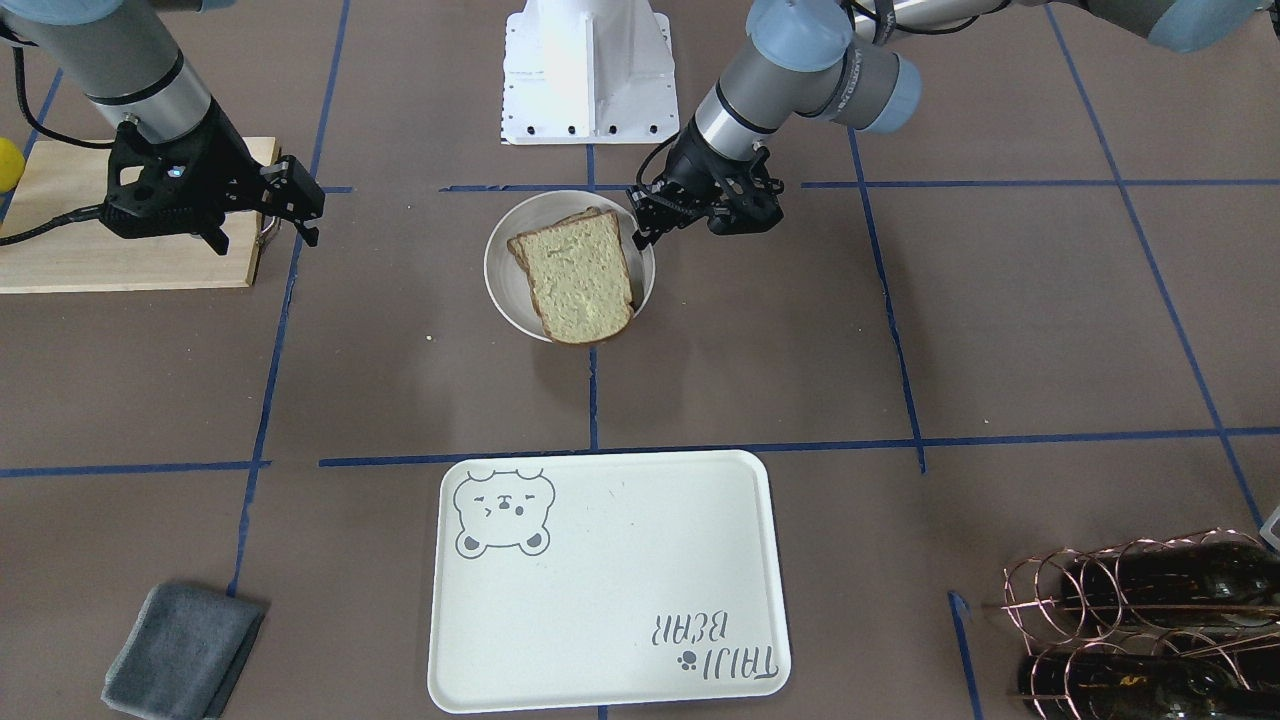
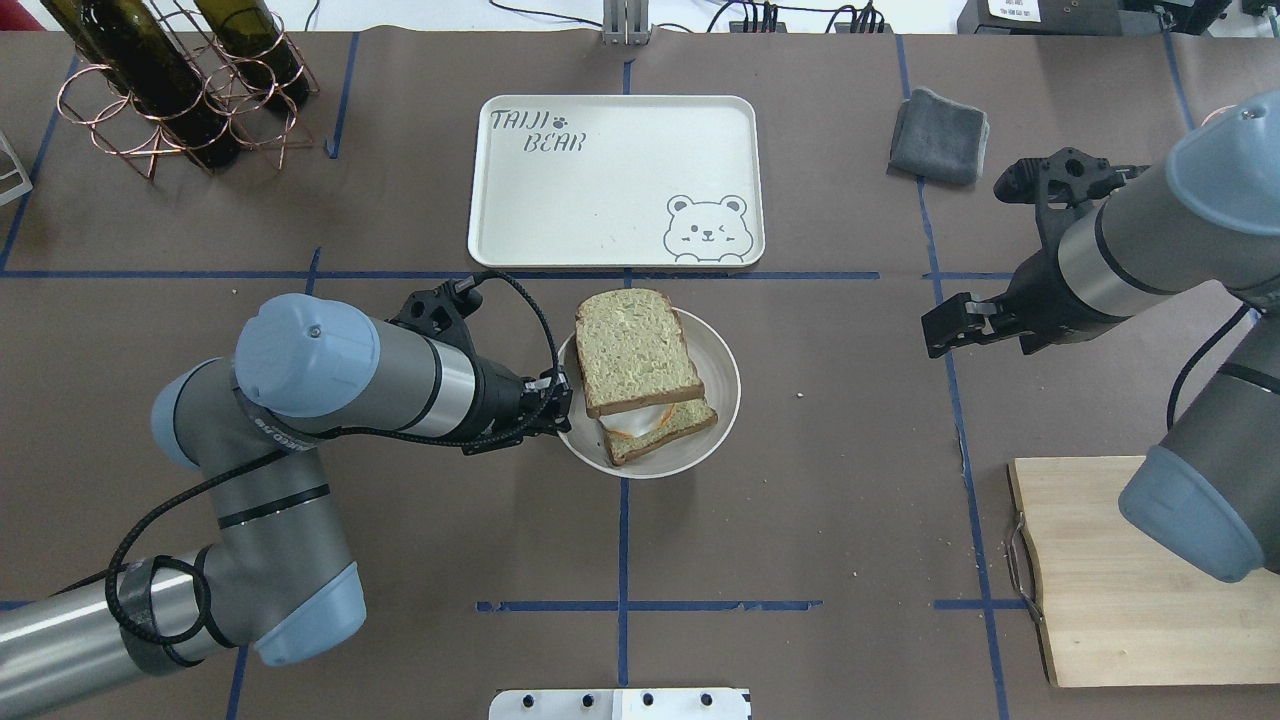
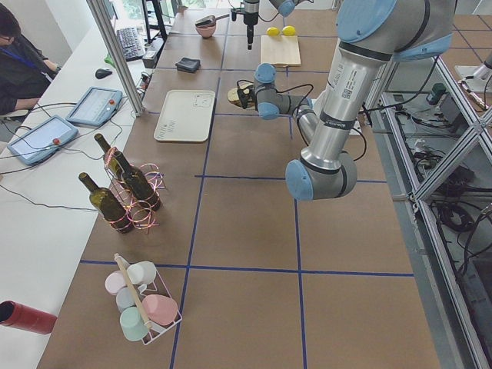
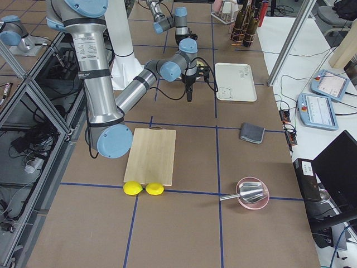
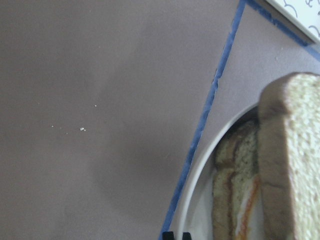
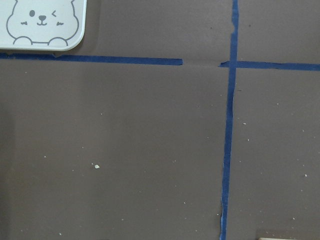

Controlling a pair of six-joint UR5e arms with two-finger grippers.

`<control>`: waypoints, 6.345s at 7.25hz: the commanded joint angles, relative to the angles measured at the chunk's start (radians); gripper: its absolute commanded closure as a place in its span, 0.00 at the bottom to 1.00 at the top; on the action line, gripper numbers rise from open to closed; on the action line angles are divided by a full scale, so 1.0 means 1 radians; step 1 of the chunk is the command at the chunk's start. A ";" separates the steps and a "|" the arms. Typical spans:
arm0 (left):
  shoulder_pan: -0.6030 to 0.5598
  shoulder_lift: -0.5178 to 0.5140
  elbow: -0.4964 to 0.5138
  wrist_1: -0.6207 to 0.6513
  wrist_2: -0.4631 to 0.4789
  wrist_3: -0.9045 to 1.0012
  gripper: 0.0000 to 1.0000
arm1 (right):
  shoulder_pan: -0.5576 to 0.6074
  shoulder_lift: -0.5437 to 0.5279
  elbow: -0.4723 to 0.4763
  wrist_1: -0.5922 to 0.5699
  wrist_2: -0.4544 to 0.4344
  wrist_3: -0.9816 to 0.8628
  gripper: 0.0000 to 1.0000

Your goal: Make sandwich and place on tray

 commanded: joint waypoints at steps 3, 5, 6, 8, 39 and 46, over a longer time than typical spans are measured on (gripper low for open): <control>-0.138 -0.157 0.320 -0.103 0.005 -0.100 1.00 | 0.082 -0.164 0.041 0.001 0.015 -0.229 0.00; -0.156 -0.231 0.506 -0.221 0.069 -0.146 1.00 | 0.169 -0.238 0.026 0.001 0.062 -0.423 0.00; -0.165 -0.254 0.561 -0.243 0.073 -0.171 1.00 | 0.236 -0.259 0.001 0.001 0.111 -0.508 0.00; -0.169 -0.321 0.678 -0.299 0.120 -0.207 1.00 | 0.289 -0.264 -0.042 0.001 0.139 -0.587 0.00; -1.092 0.557 0.087 0.593 -0.469 1.931 0.00 | 0.766 -0.279 -0.331 0.012 0.320 -0.836 0.00; -1.094 0.557 0.081 0.595 -0.467 1.929 0.00 | 0.814 -0.284 -0.459 0.099 0.371 -0.867 0.00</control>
